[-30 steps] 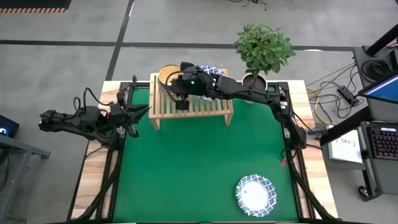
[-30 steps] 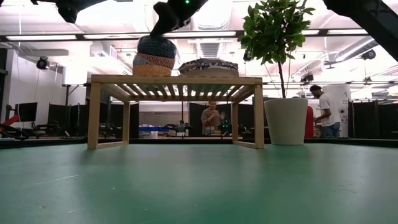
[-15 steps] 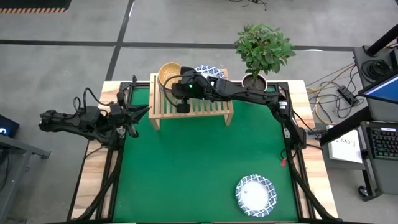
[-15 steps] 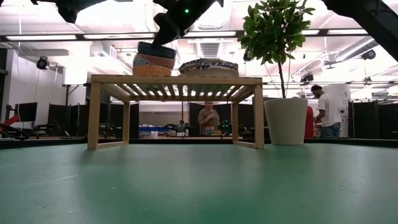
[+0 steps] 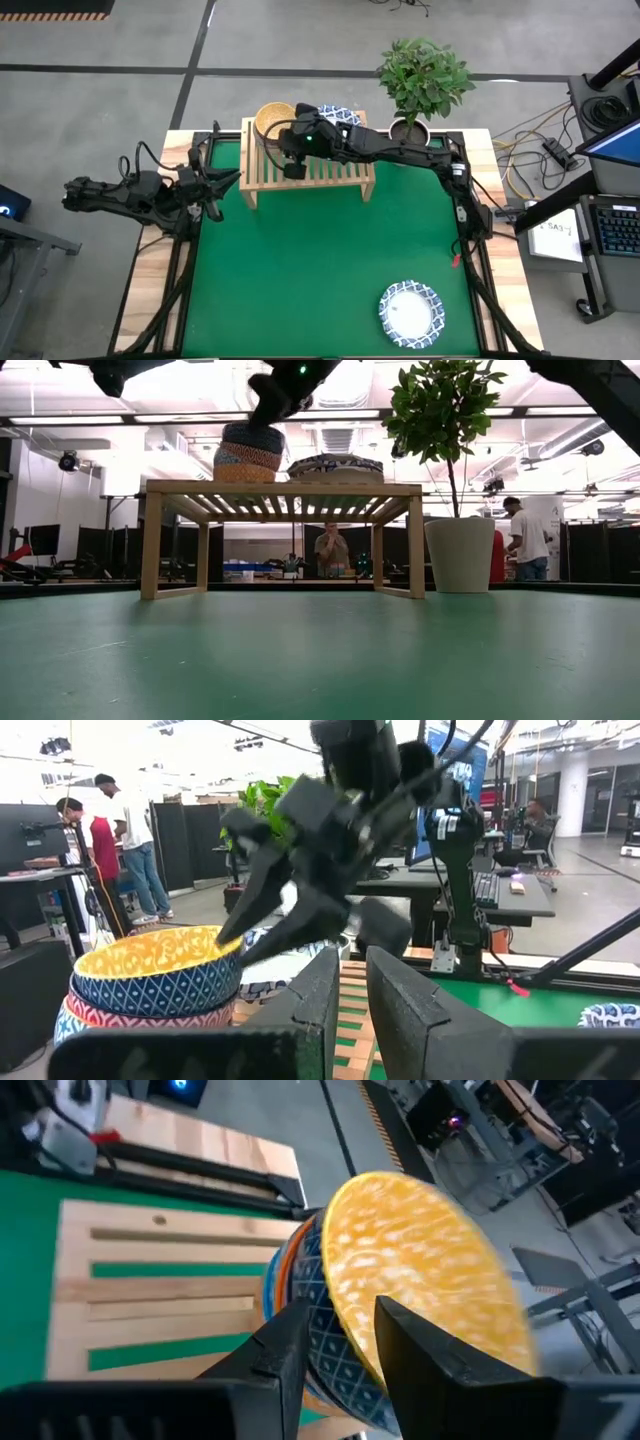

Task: Place and stack bowls onto a shelf
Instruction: Stack the yellow bowl on top of the dark blue bowl on the shelf, then stack the white bowl on top of the white bowl on the shelf

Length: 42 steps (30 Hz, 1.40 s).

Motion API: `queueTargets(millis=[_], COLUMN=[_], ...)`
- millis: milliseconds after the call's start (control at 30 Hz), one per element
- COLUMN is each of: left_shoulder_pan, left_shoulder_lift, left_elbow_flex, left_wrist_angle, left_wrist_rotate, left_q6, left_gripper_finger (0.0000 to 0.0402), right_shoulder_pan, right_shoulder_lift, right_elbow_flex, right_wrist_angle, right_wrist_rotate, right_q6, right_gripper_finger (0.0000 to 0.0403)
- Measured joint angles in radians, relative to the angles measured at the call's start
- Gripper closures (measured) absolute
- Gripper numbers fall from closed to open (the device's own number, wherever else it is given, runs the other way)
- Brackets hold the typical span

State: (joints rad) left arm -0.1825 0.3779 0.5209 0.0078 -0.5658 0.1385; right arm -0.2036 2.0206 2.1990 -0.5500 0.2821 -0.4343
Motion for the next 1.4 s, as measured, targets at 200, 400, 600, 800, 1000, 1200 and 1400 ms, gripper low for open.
queueTargets(millis=[200, 400, 600, 800, 1000, 1200, 1400], left_shoulder_pan=[0.0, 0.0, 0.0, 0.0, 0.0, 0.0, 0.0], left_shoulder_lift=[0.0, 0.001, 0.001, 0.002, 0.0, 0.0, 0.0], left_elbow_flex=[0.0, 0.0, 0.0, 0.0, 0.0, 0.0, 0.0], left_wrist_angle=[-0.001, -0.001, 0.0, 0.004, 0.006, 0.008, 0.008], left_wrist_rotate=[0.0, 0.0, 0.0, 0.0, 0.0, 0.0, 0.001], left_q6=[0.002, 0.001, 0.0, -0.001, -0.001, -0.028, -0.069], left_gripper_finger=[0.0364, 0.0364, 0.0364, 0.0364, 0.0364, 0.0364, 0.0364], right_shoulder_pan=[0.055, 0.11, 0.174, 0.322, 0.454, 0.606, 0.74], right_shoulder_lift=[-0.081, -0.144, -0.183, -0.18, -0.179, -0.179, -0.179], right_elbow_flex=[0.003, 0.003, 0.003, -0.078, -0.208, -0.327, -0.442], right_wrist_angle=[-0.089, -0.254, -0.626, -0.816, -0.822, -0.778, -0.592], right_wrist_rotate=[0.002, -0.039, -0.387, -0.39, -0.397, -0.425, -0.441], right_q6=[0.106, 0.28, 0.706, 1.096, 1.432, 1.733, 2.035], right_gripper_finger=[0.0295, 0.0294, 0.0294, 0.0294, 0.0293, 0.0293, 0.0293])
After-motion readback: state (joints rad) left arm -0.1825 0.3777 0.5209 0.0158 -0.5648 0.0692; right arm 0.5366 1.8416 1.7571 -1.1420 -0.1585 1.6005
